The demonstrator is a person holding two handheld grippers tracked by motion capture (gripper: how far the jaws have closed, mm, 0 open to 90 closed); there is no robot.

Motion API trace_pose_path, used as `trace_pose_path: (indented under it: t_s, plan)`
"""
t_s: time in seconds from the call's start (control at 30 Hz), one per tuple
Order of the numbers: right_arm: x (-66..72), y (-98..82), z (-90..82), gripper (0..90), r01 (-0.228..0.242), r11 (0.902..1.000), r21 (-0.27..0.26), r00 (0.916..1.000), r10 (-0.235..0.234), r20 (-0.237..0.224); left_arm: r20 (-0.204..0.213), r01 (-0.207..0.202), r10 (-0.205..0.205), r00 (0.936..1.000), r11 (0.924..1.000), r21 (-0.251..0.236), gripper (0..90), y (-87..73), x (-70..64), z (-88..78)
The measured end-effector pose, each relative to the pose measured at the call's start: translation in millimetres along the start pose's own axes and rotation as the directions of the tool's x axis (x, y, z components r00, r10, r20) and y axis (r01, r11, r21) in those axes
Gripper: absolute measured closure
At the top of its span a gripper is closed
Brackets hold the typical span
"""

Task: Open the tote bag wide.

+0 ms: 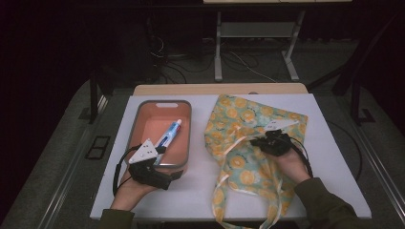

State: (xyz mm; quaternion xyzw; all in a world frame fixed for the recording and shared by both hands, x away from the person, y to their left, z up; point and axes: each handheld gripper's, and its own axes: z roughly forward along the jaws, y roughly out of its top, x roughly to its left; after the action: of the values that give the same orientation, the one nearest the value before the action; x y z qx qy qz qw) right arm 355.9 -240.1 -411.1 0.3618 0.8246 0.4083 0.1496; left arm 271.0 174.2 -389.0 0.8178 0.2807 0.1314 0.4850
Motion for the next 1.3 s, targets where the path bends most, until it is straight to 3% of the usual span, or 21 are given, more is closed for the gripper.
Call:
trace_pose_path:
  t_s: [0.13,0.27,0.47,0.83,1.07,1.3]
  plan:
    - [-17.7,2.5,-13.5,89.3,-0.059,0.9972,-0.047,0.9946,0.062,0.083,0.004,-0.009,0.009,1.0000,1.0000,-0.001,0.0,4.2,-0.8,-0.6]
    - [-20.4,10.0,-12.3,89.3,-0.064,0.9959,-0.064,0.9972,0.066,0.036,-0.004,-0.017,0.017,0.9999,0.9997,-0.018,0.0,15.6,1.1,-5.1]
    - [-5.6,22.3,7.3,89.2,-0.023,0.9988,-0.044,0.9995,0.022,-0.023,-0.027,-0.019,0.018,0.9995,0.9991,-0.039,0.0,33.9,10.5,-9.4]
    - [-9.6,21.9,9.3,89.1,-0.035,0.9985,-0.042,0.9985,0.033,-0.043,-0.089,0.025,-0.027,0.9957,0.9995,-0.018,0.0,58.1,58.7,14.5]
    - [-12.1,21.1,7.3,89.1,-0.037,0.9982,-0.047,0.9984,0.035,-0.044,-0.136,0.066,-0.056,0.9891,0.9956,0.066,0.0,54.1,85.3,38.1]
    - [-10.8,20.9,8.4,89.1,-0.032,0.9986,-0.042,0.9985,0.030,-0.045,-0.173,0.101,-0.074,0.9821,0.9832,0.152,0.8,42.7,97.6,52.6]
